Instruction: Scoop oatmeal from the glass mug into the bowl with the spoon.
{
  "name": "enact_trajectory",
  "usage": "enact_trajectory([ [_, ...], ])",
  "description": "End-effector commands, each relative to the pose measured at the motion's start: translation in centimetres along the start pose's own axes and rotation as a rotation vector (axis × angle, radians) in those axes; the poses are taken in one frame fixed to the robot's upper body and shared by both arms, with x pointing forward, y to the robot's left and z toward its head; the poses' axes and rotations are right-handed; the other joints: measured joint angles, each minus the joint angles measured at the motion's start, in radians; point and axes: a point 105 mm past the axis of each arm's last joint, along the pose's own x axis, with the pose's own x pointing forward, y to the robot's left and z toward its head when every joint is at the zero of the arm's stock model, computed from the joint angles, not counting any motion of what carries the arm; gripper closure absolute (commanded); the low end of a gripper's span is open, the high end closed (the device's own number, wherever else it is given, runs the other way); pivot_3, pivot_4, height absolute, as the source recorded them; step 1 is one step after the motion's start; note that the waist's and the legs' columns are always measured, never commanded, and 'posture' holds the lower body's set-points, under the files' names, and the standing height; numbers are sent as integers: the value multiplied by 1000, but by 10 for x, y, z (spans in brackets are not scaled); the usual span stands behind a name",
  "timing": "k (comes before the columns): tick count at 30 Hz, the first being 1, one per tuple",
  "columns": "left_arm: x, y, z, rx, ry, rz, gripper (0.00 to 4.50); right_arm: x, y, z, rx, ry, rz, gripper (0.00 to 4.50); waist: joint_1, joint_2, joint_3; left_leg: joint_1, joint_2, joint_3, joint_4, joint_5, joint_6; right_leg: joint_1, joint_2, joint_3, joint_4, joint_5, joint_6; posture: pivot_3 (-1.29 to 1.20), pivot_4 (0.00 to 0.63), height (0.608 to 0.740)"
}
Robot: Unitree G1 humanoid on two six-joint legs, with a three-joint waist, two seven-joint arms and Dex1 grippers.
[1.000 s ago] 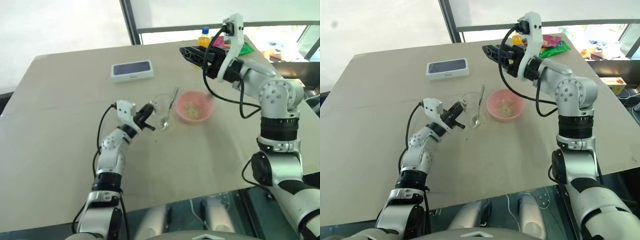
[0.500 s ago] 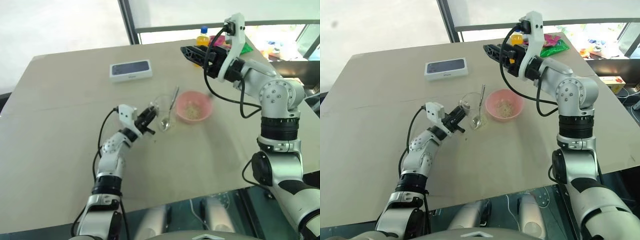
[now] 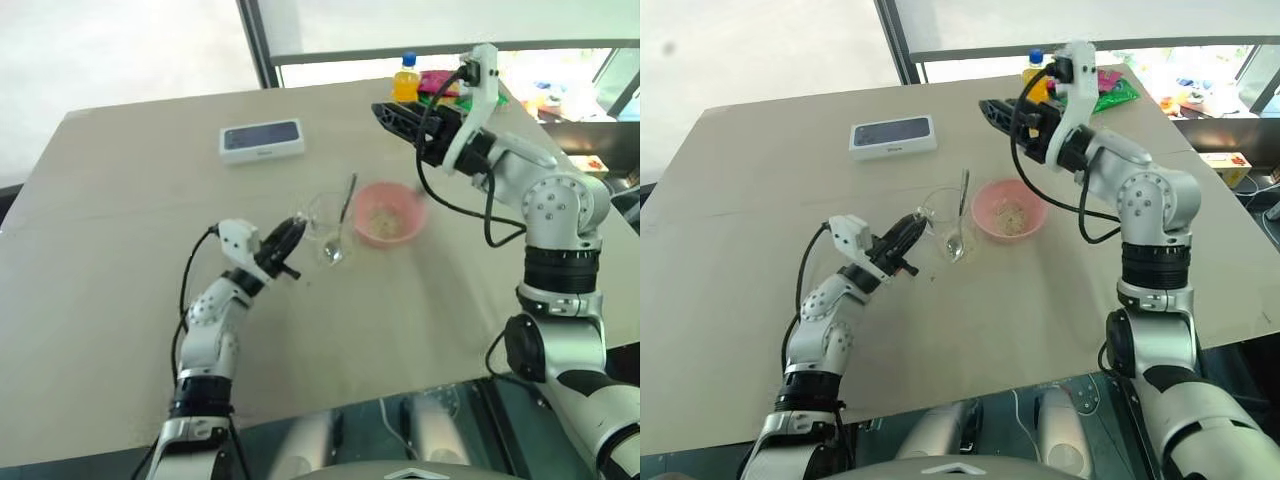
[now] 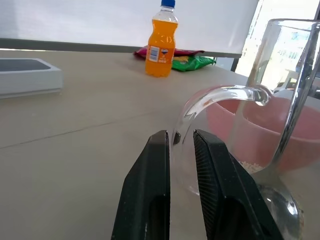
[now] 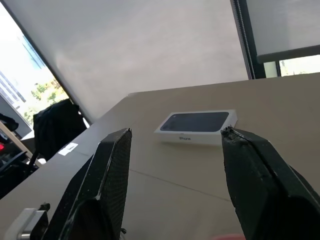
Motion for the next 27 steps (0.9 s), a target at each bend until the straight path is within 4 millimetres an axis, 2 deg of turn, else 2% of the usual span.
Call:
enact_trajectory([
  [1, -3, -3, 20, 35, -59, -7, 3710, -6, 8, 18, -43, -79, 17, 1645, 0, 0, 0, 0, 0, 0, 0, 0, 0, 0, 0, 0, 0, 0, 0, 0, 150, 740],
  [6, -9, -2, 20, 51, -51, 10, 3710, -12, 3, 15, -42, -85, -3, 1645, 1, 0, 0, 0, 0, 0, 0, 0, 0, 0, 0, 0, 0, 0, 0, 0, 150, 740],
  [10, -23, -2, 19, 72, -14, 49, 3710, -34, -10, 10, -70, -105, -57, 1645, 2, 0, 0, 0, 0, 0, -1, 0, 0, 0, 0, 0, -1, 0, 0, 0, 150, 740],
  [14, -47, -4, 17, 81, 33, 80, 3710, -79, -26, -4, -161, -99, -82, 1645, 13, 0, 0, -1, 0, 0, -1, -1, 1, 1, 0, -1, -4, 0, 0, 0, 150, 740],
  [16, -65, -1, 12, 113, 87, 132, 3710, -112, -35, -22, -142, -55, -97, 1645, 17, 0, 0, -1, 0, 1, -2, -2, 4, 1, 0, 0, -4, 0, 0, 0, 150, 740],
  [18, -81, -3, 10, 125, 130, 154, 3710, -145, -38, -50, -182, 60, -98, 1645, 26, -1, 0, 0, 1, 0, -2, -2, 4, 1, 0, -1, -5, 0, 0, 0, 150, 740],
  [19, -85, -5, 8, 122, 144, 153, 3210, -155, -38, -60, -200, 100, -96, 1645, 29, -1, 1, 0, 1, 1, -3, -3, 4, 2, 0, -1, -7, 0, 0, 0, 150, 740],
  [20, -90, -7, 6, 118, 164, 152, 2925, -167, -40, -72, -200, 134, -110, 1645, 30, -1, 1, 0, 1, 1, -4, -3, 4, 2, 0, -1, -8, 0, 0, 0, 150, 740],
  [23, -106, -17, -6, 108, 238, 145, 1480, -200, -37, -112, -214, 256, -92, 283, 28, 0, 1, 2, 2, 2, -3, -3, 5, 4, 1, 0, -8, 0, 0, 0, 150, 740],
  [24, -111, -20, -12, 107, 266, 149, 1086, -209, -36, -125, -217, 291, -85, 0, 28, 0, 1, 3, 2, 2, -3, -3, 5, 5, 1, 0, -9, 0, 1, 0, 150, 740],
  [26, -121, -25, -20, 112, 312, 156, 45, -223, -34, -144, -247, 348, -61, 0, 25, -1, 3, 12, 4, 2, -4, -3, 5, 16, 2, -1, -13, -1, 1, 0, 150, 740],
  [27, -124, -26, -23, 108, 330, 167, 45, -227, -33, -150, -259, 363, -49, 0, 25, -2, 4, 17, 4, 4, -4, -4, 6, 21, 2, 0, -14, -1, 2, 0, 150, 740],
])
